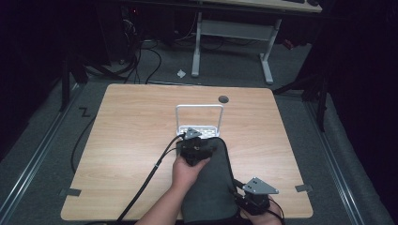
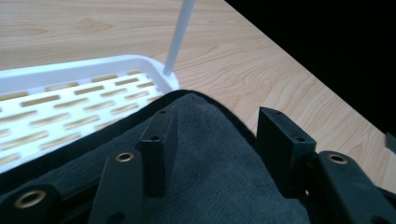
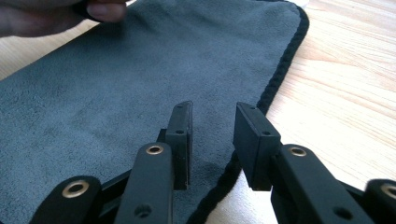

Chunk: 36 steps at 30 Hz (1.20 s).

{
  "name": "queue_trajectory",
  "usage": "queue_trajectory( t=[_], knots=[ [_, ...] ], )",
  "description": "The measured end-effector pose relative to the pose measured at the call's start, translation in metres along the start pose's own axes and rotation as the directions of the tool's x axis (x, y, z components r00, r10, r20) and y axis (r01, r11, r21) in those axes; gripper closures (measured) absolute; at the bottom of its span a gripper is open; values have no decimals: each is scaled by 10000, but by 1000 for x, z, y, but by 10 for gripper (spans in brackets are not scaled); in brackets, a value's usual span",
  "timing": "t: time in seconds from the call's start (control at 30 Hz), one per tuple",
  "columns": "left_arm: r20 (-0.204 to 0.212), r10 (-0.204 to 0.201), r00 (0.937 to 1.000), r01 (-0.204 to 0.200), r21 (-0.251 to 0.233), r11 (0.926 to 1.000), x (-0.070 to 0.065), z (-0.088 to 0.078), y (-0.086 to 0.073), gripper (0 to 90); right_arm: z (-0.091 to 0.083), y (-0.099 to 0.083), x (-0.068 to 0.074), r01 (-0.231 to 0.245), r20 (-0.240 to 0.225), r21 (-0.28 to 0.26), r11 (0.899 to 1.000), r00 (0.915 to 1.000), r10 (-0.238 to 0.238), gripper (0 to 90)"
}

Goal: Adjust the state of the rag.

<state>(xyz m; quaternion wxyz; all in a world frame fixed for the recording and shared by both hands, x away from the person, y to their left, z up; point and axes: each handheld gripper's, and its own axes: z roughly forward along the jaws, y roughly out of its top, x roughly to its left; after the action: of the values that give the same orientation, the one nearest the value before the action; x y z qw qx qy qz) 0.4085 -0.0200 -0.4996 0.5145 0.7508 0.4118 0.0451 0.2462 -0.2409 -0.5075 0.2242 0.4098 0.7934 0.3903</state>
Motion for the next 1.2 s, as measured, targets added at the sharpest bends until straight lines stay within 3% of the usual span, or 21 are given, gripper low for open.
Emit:
queue_trajectory(
  t=[0.53, 0.73, 0.87, 1.03, 1.13, 1.2],
  knots=[
    [-794, 551, 9953, -541, 140, 9984, 22, -48, -23, 543, 3, -1, -2, -94, -19, 78, 9999, 10000, 95, 683],
    [-892, 1373, 9865, -1323, 599, 9894, 17, -69, -41, 548, 3, -2, -3, -85, -16, 85, 9999, 10000, 85, 682],
    [-422, 1036, 9937, -1010, 611, 9930, 17, -80, -55, 552, 4, -1, -4, -95, -27, 107, 9999, 10000, 95, 682],
    [-300, 1317, 9908, -1283, 942, 9872, 11, -84, -68, 553, 9, 6, -11, -138, 76, -39, 9999, 9999, 138, 682],
    [76, 1163, 9932, -1165, 1079, 9873, 10, -83, -71, 552, 17, 14, -19, -325, 140, -63, 9995, 9994, 326, 685],
    [44, 1224, 9925, -1222, 1053, 9869, 10, -83, -70, 552, 24, 19, -24, -327, 154, -58, 9994, 9993, 328, 696]
  ],
)
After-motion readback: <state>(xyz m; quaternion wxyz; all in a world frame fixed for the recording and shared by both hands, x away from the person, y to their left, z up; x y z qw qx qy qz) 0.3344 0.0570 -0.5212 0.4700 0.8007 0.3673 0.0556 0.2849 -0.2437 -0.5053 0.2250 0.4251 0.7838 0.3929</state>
